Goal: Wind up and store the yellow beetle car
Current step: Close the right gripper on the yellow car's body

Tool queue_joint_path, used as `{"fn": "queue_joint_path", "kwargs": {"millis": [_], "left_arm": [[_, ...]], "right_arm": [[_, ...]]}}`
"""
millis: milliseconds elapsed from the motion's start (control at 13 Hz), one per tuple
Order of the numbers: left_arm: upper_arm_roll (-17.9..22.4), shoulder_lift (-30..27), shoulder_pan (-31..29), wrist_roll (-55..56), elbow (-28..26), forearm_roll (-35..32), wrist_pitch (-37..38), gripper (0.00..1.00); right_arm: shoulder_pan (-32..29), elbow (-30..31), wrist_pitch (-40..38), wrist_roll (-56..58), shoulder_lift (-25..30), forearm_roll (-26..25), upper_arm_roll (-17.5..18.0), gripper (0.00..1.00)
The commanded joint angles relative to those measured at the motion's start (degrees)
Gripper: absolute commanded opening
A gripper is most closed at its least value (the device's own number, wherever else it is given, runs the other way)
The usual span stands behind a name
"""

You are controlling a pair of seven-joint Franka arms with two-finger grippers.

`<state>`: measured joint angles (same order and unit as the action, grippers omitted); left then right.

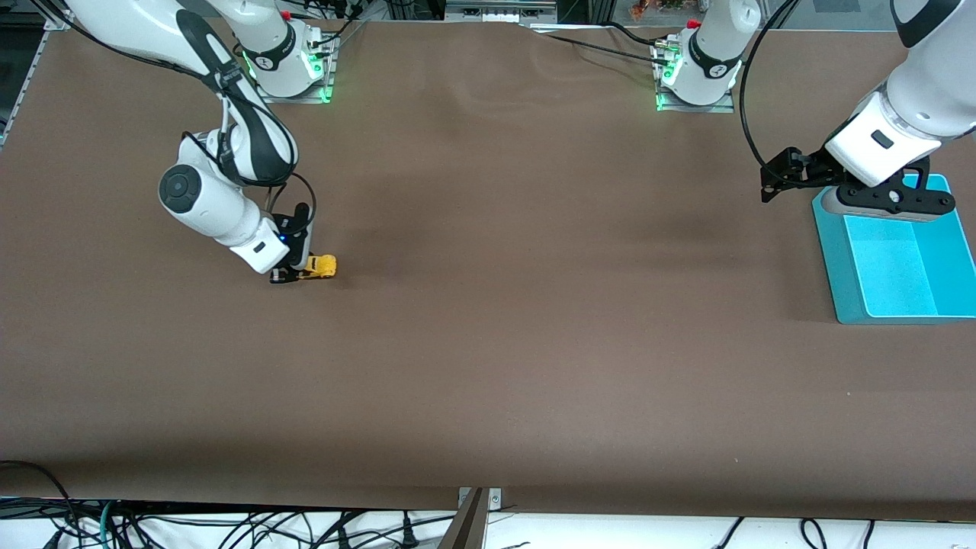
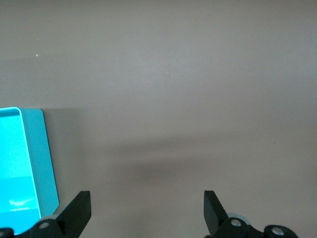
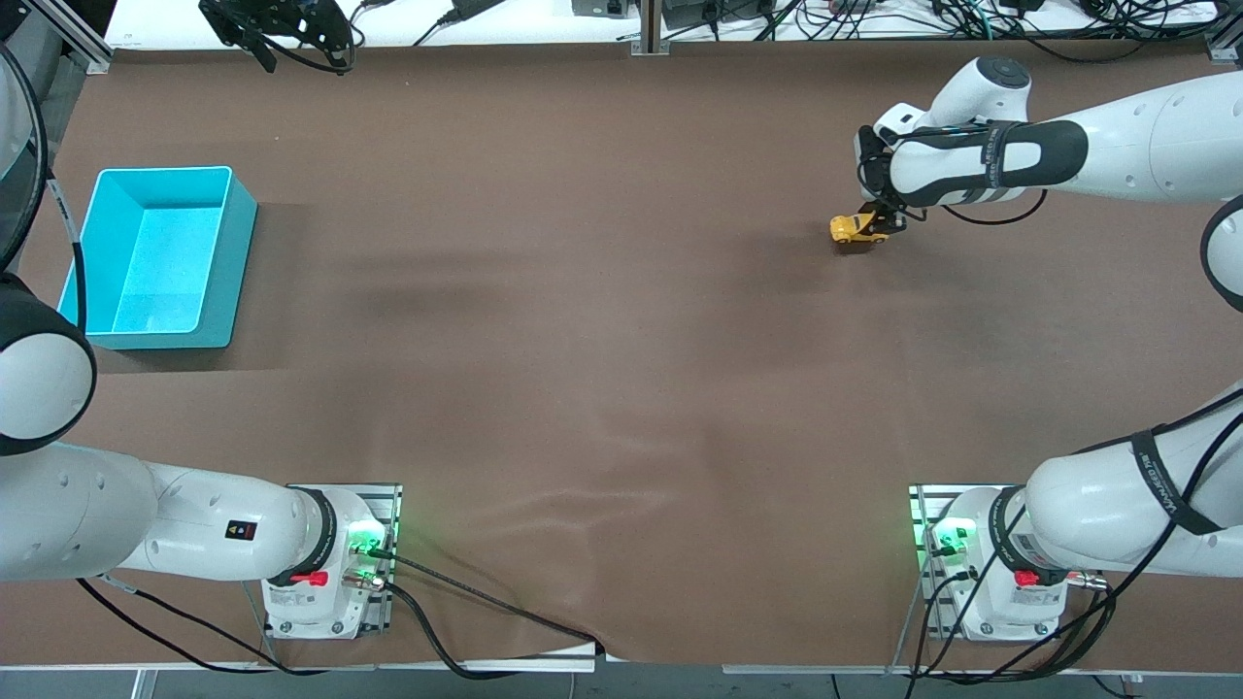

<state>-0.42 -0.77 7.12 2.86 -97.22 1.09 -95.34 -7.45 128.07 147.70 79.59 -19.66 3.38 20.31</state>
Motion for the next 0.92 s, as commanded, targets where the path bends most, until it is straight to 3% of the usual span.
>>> {"fn": "queue_joint_path", "kwargs": {"millis": [0, 385, 692, 846], "left_arm": [[0.0, 0.6, 0.2, 0.3, 1.6, -1.2, 1.4, 1.0], [0.0, 0.6, 0.2, 0.4, 1.6, -1.2, 1.4, 1.0], [0.0, 0.5, 0.2, 0.4, 1.6, -1.2, 1.4, 1.0], [0.0, 0.5, 0.3, 0.4, 1.6, -1.2, 1.4, 1.0]], "right_arm": [[-0.4, -0.6, 3.0, -1.0, -3.8, 0.0, 0.5, 0.11], [-0.6, 1.7, 5.9, 3.3, -4.3, -0.3, -0.1, 0.11], [-1.2, 5.1, 6.3, 10.9, -2.2, -0.4, -6.3, 0.11], [-4.7, 5.6, 6.1, 17.1, -2.1, 0.0, -8.9, 0.12]]}}
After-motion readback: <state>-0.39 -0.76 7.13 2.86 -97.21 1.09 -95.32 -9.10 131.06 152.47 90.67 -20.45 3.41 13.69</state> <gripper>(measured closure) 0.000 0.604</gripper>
